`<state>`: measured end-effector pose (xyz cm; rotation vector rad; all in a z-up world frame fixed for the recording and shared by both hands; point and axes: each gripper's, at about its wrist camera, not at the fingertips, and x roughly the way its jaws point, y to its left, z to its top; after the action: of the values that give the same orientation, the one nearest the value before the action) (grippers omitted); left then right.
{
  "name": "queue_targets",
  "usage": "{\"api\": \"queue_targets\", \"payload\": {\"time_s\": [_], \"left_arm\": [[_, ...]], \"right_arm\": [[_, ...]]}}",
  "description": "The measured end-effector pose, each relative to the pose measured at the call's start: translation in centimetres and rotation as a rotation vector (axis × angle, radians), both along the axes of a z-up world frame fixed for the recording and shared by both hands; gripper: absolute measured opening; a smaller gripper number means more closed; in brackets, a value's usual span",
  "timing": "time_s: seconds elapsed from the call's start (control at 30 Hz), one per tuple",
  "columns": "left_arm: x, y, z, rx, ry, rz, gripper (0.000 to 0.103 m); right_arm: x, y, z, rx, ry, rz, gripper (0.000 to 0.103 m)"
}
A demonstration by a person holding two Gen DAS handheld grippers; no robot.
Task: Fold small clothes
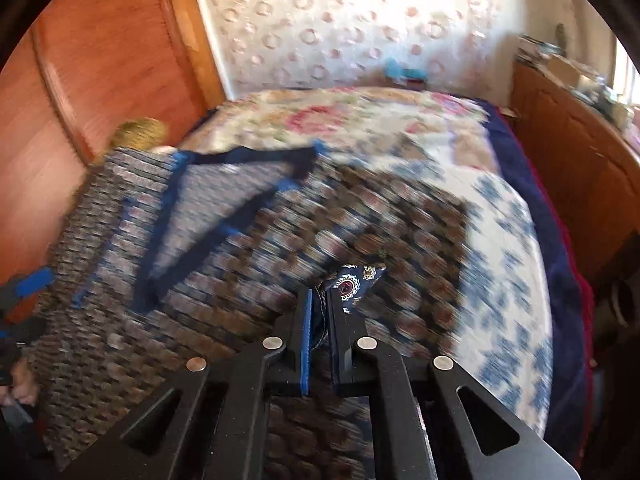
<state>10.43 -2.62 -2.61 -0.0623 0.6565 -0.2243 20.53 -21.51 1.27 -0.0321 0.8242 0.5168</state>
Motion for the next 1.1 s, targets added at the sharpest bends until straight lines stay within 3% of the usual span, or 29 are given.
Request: {"api": "queue_targets", "payload": {"time_s": [0.2, 0.33, 0.67, 0.9, 1.1], "left_arm": [[0.3, 2.3, 0.3, 0.000, -0.007, 0.052, 0.075], [0.8, 4.4, 0.3, 0.014, -0.012, 0.091, 0.075], [3.2, 10.5, -0.9, 0.079, 0.009, 0.193, 0.075], [5.7, 13.8, -1.3, 0.143, 0.034, 0.233, 0.075], [7.9, 15.0, -1.8, 0.175, 0.080, 0.212, 0.075]], "right_arm": [[0.2, 3.6, 2.5, 0.026, -0.062, 0.077, 0.007], [0.3, 4.7, 2.6, 0.000, -0.071, 0.072, 0.051], [1.3, 3.5, -2.0, -0.164, -0.053, -0.016, 0.052], [2.0, 3.1, -4.0, -0.169, -0.019, -0.038, 0.053], [1.9, 3.6, -4.6, -0.173, -0.053, -0.043, 0.059]]}}
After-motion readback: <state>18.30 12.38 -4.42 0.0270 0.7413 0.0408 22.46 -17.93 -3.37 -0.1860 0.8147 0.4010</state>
